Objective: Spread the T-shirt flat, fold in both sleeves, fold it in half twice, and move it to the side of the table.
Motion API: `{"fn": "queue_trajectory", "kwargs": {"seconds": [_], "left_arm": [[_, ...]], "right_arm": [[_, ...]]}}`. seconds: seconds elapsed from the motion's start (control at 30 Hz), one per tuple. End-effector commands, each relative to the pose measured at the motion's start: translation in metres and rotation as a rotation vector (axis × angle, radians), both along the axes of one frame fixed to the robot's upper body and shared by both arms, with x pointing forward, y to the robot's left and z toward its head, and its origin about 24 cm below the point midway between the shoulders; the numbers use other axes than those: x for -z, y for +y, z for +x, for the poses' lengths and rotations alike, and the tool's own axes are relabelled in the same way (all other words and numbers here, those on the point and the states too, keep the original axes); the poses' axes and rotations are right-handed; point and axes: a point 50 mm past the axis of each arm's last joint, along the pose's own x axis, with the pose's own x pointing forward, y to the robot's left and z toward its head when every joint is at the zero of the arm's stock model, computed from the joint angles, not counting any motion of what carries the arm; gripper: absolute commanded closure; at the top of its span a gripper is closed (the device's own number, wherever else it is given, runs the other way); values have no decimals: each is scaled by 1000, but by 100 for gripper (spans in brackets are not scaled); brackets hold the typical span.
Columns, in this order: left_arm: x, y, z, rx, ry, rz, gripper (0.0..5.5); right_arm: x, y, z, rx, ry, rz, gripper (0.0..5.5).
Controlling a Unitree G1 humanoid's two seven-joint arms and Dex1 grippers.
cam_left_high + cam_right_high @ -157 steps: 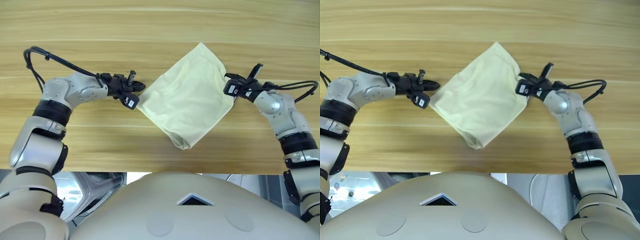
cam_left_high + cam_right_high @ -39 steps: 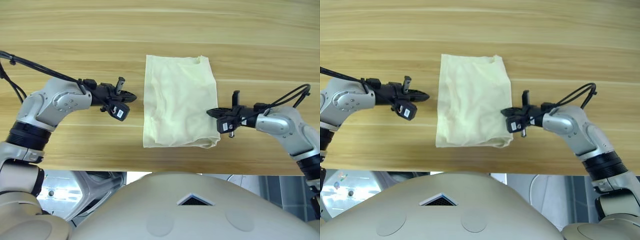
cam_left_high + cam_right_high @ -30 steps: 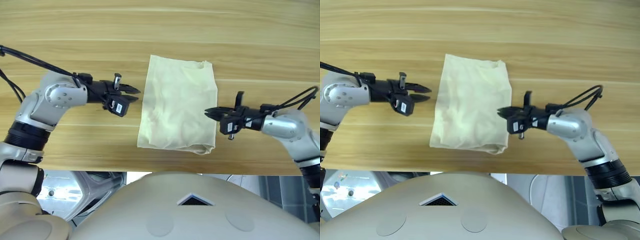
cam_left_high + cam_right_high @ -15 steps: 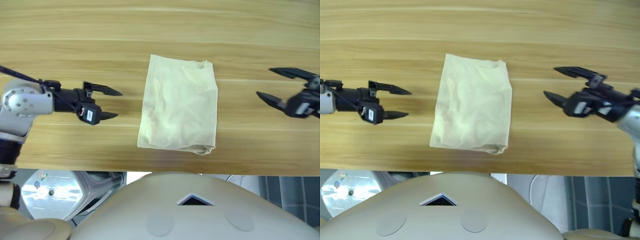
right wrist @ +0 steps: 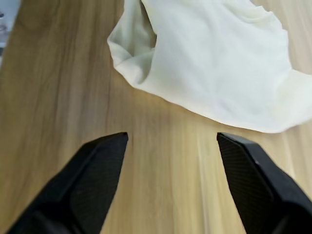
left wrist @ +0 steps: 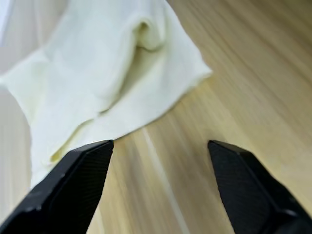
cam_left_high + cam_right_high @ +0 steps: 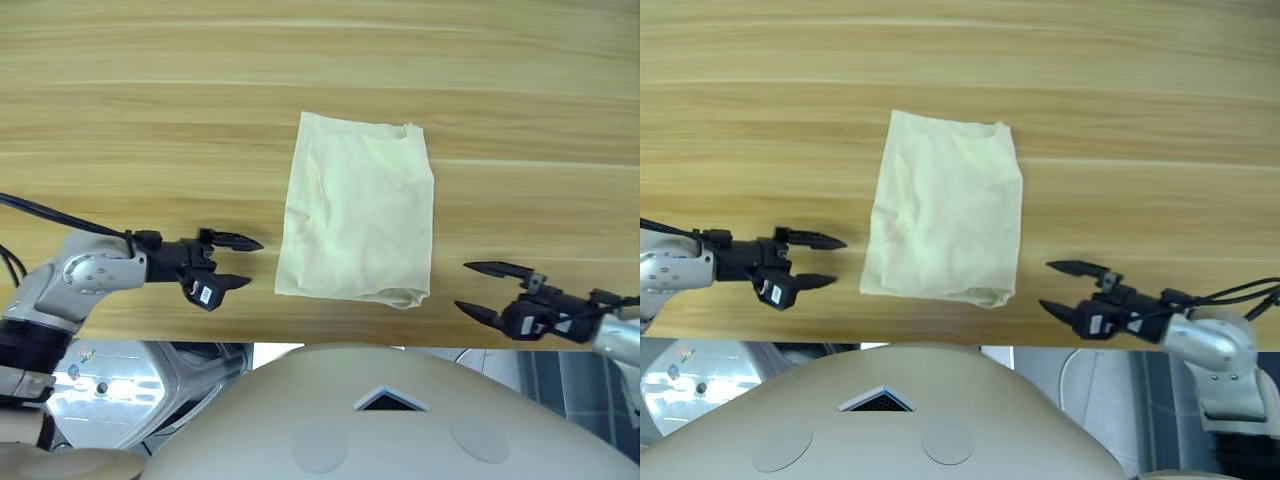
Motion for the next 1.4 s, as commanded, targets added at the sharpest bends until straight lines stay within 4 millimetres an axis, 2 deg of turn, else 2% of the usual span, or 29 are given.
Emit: {"fn": "queue_trajectory", "kwargs": {"seconds": [0.03, 0.27, 0.53, 0.77, 1.07, 1.33, 1.4], "left_arm": [[26, -3, -1, -7, 63, 56, 187], [31, -16, -16, 50, 156, 12, 187], [21, -20, -18, 61, 201, -31, 85], [30, -25, -15, 72, 172, -24, 11], [40, -31, -9, 109, 142, -29, 11], [41, -28, -9, 146, 163, -19, 151], [41, -27, -9, 149, 165, -18, 186]], "right_arm": [[24, 18, 2, -38, 34, 32, 211], [24, 28, 3, -73, 33, 76, 211], [22, 29, 6, -74, 27, 80, 208], [19, 32, 8, -79, 12, 88, 208], [18, 36, 9, -90, 6, 99, 208], [16, 38, 12, -95, -2, 97, 208], [15, 39, 12, -97, -4, 102, 240]]}}
